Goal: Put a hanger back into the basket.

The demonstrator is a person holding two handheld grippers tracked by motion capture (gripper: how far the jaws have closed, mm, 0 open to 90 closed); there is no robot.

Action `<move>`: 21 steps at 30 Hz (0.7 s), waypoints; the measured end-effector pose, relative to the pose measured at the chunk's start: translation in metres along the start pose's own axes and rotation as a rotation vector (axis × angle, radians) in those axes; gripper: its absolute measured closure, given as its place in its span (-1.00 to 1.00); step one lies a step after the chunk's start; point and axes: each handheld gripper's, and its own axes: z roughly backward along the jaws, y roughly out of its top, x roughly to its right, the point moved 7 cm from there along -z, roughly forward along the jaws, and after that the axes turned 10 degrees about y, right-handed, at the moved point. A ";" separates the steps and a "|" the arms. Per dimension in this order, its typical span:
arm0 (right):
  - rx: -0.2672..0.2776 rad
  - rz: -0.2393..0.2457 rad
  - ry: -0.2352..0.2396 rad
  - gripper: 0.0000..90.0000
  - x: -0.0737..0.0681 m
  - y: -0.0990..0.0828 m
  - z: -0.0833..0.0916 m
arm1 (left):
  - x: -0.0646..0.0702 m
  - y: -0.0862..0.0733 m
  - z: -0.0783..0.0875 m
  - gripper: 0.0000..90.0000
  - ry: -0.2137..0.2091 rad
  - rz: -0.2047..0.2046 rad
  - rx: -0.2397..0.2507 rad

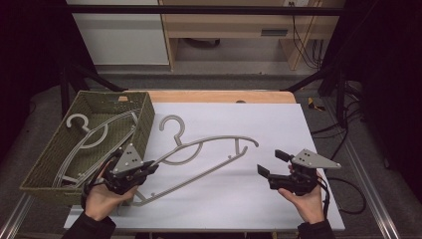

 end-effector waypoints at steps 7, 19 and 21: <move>-0.031 -0.021 -0.027 -0.72 0.008 -0.019 0.006 | -0.024 0.016 0.021 0.84 0.064 0.027 0.063; -0.035 -0.051 -0.095 -0.88 0.021 -0.028 0.011 | -0.086 0.019 0.044 0.85 0.185 0.089 0.100; -0.038 -0.052 -0.100 -0.89 0.021 -0.029 0.010 | -0.097 0.017 0.047 0.85 0.206 0.096 0.100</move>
